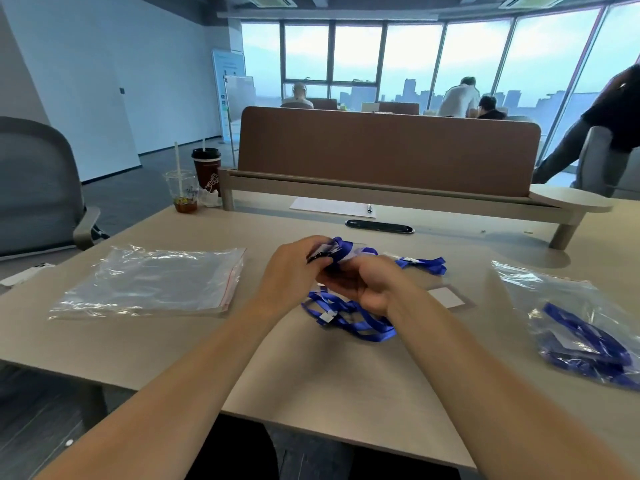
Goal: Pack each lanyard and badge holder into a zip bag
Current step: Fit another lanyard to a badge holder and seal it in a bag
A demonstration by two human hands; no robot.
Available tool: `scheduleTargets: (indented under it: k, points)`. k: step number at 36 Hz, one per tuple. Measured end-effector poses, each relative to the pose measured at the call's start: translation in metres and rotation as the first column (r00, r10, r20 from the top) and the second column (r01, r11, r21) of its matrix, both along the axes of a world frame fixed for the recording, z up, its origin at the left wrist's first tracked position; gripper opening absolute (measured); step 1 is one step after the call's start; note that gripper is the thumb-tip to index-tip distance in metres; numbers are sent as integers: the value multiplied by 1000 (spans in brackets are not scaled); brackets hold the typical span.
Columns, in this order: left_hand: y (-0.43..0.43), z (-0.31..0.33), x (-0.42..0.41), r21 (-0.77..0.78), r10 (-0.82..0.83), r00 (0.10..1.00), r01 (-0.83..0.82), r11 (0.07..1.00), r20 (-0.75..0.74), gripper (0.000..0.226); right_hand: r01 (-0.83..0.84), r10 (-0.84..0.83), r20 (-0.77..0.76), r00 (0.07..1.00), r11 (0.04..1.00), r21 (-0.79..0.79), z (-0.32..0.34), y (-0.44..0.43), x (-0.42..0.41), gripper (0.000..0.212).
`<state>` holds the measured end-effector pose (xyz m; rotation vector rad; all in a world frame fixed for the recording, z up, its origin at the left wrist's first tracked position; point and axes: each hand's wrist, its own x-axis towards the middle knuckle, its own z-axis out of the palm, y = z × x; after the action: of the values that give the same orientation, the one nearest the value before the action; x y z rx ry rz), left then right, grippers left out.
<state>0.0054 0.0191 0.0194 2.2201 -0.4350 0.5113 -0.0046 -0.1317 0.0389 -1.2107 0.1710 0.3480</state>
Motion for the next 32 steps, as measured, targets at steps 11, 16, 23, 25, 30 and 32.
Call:
scheduleTargets:
  k: [11,16,23,25,30,32]
  points:
    - [46,0,-7,91,-15,1000,16,996,-10,24,-106,114,-50,992,983,147,4,37,11,57]
    - [72,-1,-11,122,-30,999,34,992,-31,27,-116,117,-40,992,993,12,1,61,17,44]
    - [103,-3,-16,154,67,995,-55,987,-73,38,-140,139,-45,989,990,-8,-2,87,16,15]
    - [112,-3,-15,192,79,995,-67,979,-59,44,-161,160,-41,986,987,-2,-2,96,19,14]
    - [131,-8,-15,243,114,990,-92,966,-79,59,-160,158,-50,986,986,-41,-2,111,30,17]
    - [137,-11,-14,223,121,989,-100,970,-86,61,-176,172,-66,983,983,-60,-3,115,33,18]
